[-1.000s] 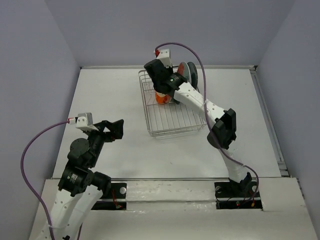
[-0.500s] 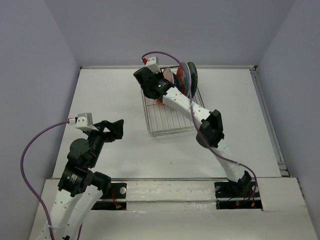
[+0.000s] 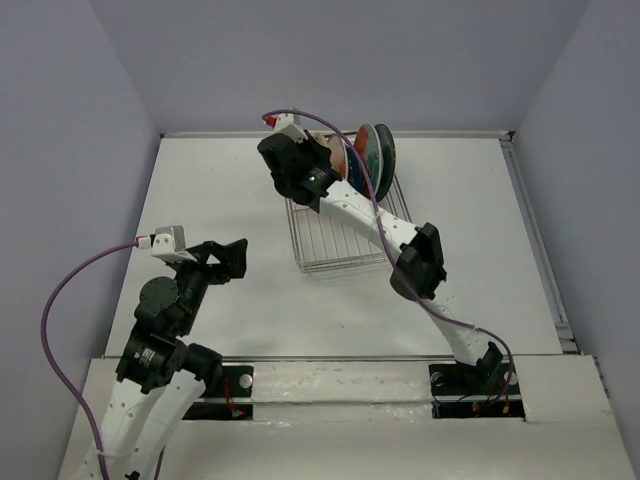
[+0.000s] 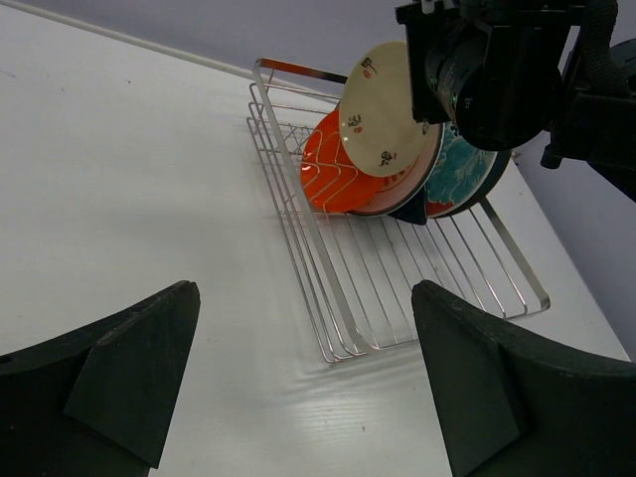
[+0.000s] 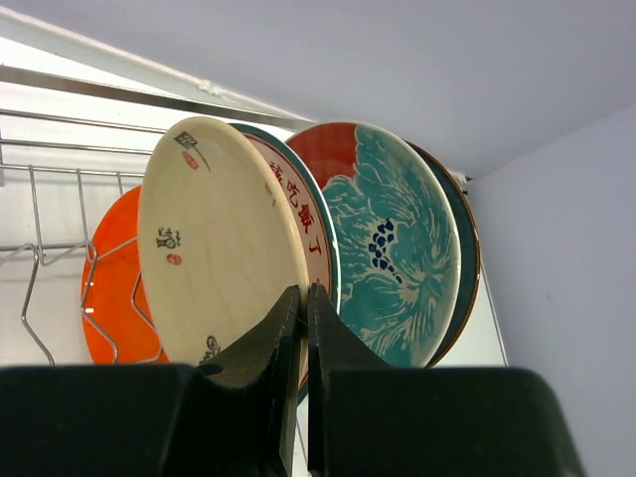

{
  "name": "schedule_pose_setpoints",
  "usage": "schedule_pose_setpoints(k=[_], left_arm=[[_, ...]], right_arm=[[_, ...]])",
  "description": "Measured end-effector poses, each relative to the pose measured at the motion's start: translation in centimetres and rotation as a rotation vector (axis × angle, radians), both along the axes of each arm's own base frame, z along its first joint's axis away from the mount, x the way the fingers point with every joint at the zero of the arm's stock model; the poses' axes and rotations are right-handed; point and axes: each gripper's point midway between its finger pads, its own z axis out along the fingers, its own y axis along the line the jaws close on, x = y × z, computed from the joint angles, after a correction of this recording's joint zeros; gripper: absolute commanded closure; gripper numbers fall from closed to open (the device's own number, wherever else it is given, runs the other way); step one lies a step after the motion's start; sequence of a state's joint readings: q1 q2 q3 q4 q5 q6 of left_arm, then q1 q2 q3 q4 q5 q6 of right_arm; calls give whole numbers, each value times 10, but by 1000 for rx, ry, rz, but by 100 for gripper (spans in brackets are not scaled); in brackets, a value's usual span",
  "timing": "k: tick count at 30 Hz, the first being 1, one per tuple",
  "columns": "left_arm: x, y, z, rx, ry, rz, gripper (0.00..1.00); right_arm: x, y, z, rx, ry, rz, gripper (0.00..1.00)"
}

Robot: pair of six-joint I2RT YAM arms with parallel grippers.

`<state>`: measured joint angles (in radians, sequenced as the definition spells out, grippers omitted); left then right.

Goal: Load the plates into the dish rack

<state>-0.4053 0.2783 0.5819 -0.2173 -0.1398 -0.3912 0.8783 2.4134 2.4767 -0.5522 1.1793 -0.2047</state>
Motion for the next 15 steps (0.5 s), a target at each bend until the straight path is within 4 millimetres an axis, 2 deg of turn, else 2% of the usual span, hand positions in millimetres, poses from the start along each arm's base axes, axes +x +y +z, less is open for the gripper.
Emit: schedule_pose_setpoints(k=[5,9,12,15], left_arm=[[0,0,0,0,0,1,1],[0,0,0,0,0,0,1],[0,0,0,0,0,1,1],[0,0,0,0,0,0,1]], right_arm=[[-5,9,2,-27,-1,20,93],[-10,28,-10,-36,1,51,93],[-13,34,-21,-74,16,55,93],[-17,40,-20,-67,11,66,93]])
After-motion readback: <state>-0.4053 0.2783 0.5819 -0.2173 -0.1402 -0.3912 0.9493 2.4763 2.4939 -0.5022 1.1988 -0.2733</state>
